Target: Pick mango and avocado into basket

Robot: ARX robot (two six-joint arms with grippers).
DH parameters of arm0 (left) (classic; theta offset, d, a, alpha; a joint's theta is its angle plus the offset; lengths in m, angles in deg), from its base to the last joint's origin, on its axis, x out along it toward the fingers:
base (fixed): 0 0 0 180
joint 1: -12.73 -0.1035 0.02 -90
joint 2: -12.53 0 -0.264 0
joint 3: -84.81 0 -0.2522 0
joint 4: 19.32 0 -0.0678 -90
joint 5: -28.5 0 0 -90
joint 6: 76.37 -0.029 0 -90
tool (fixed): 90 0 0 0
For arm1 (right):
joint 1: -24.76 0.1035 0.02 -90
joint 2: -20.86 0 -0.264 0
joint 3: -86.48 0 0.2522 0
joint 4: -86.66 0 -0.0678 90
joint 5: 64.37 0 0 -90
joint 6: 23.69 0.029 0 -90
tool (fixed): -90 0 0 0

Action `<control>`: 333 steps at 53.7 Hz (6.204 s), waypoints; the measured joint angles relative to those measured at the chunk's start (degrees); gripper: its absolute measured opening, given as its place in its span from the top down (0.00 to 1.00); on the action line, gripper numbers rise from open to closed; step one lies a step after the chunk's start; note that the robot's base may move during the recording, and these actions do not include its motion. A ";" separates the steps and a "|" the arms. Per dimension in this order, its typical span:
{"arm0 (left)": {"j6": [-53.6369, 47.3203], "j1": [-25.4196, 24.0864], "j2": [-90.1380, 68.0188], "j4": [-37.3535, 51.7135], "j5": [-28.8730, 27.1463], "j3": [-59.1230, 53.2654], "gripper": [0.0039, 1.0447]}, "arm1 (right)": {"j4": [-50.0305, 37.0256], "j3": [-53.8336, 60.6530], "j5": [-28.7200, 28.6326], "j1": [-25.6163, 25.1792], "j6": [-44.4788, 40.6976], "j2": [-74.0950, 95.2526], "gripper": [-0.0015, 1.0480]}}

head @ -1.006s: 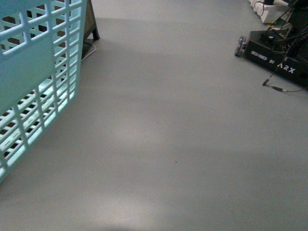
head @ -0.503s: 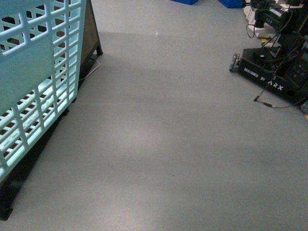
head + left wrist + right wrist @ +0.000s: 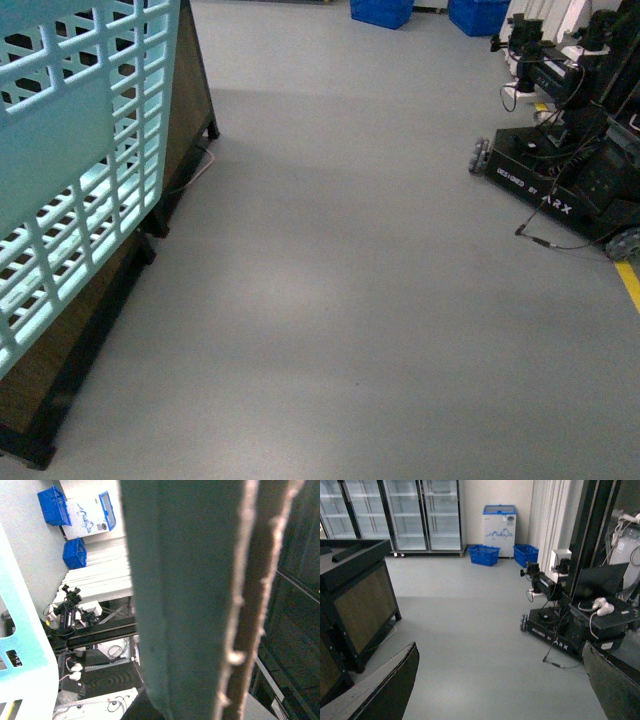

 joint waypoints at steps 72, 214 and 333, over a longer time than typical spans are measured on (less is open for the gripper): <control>0.02 0.00 0.24 -0.04 0.17 -0.02 0.93 | 0.00 0.00 0.02 0.00 0.00 0.00 0.07; 0.09 -0.07 0.07 -0.13 0.15 -0.11 0.93 | -0.04 0.00 0.02 0.00 0.00 0.04 0.07; -16.59 26.82 -52.46 10.14 21.29 27.39 0.93 | -0.04 0.02 0.00 -0.02 -0.02 0.00 0.07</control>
